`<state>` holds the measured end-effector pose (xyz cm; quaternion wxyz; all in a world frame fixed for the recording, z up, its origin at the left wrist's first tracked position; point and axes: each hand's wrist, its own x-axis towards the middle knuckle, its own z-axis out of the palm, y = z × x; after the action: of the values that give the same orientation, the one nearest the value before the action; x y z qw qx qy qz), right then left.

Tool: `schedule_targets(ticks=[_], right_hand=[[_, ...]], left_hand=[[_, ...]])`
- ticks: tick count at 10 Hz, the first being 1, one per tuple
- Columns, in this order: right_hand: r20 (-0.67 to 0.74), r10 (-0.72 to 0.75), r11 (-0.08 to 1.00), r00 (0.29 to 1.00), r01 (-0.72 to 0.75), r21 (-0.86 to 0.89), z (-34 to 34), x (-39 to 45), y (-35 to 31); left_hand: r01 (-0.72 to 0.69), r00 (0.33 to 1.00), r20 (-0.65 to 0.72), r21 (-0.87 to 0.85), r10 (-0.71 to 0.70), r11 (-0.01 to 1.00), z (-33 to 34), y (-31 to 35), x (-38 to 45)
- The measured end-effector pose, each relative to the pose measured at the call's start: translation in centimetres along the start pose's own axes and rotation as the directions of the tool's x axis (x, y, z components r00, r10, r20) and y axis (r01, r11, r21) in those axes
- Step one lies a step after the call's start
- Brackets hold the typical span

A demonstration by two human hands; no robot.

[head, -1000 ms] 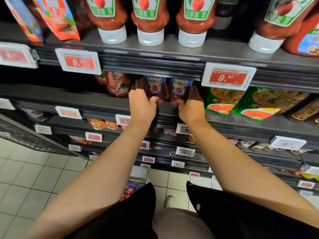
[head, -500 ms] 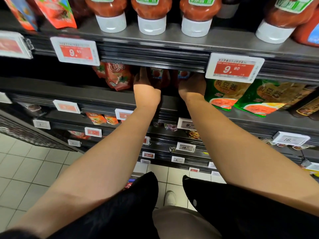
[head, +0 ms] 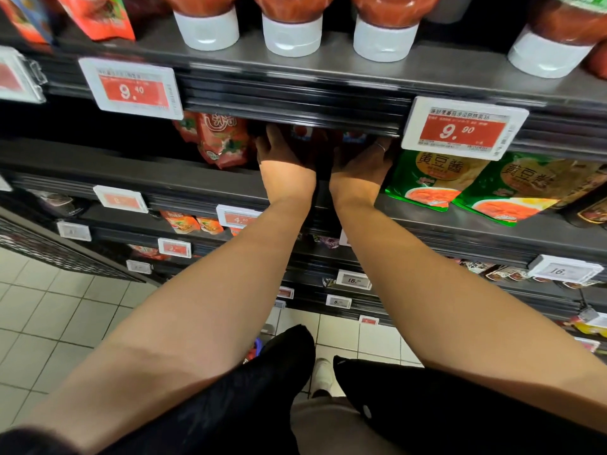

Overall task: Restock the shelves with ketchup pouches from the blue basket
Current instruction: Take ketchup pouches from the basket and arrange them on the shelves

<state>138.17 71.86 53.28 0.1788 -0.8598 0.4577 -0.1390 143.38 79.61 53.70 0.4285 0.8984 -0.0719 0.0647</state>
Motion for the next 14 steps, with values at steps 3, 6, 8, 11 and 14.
schedule_targets(ticks=[3,6,8,11,14], right_hand=[[0.02,-0.038,0.994,0.999,0.04,-0.105,-0.2,1.3,-0.7],[0.094,0.03,0.999,0.995,-0.033,0.03,-0.6,0.0,-0.3],[0.024,0.065,0.938,0.998,-0.069,0.338,-1.0,-3.3,1.4],[-0.141,-0.292,0.81,0.946,0.323,0.49,-0.2,-16.5,2.8],[0.705,0.009,0.988,0.709,-0.116,0.103,10.8,-29.8,8.1]], left_hand=[[-0.013,0.999,0.04,-0.001,0.013,1.0,0.4,-0.4,0.8],[0.036,0.987,0.157,0.045,-0.043,0.998,-1.4,-1.2,-0.5],[-0.119,0.958,0.26,-0.03,0.123,0.992,-6.3,-4.7,-2.5],[0.07,0.887,0.462,-0.158,0.012,0.985,-21.5,-19.0,-4.3],[0.557,0.674,0.403,0.273,-0.619,0.785,-27.5,-40.0,-13.9]])
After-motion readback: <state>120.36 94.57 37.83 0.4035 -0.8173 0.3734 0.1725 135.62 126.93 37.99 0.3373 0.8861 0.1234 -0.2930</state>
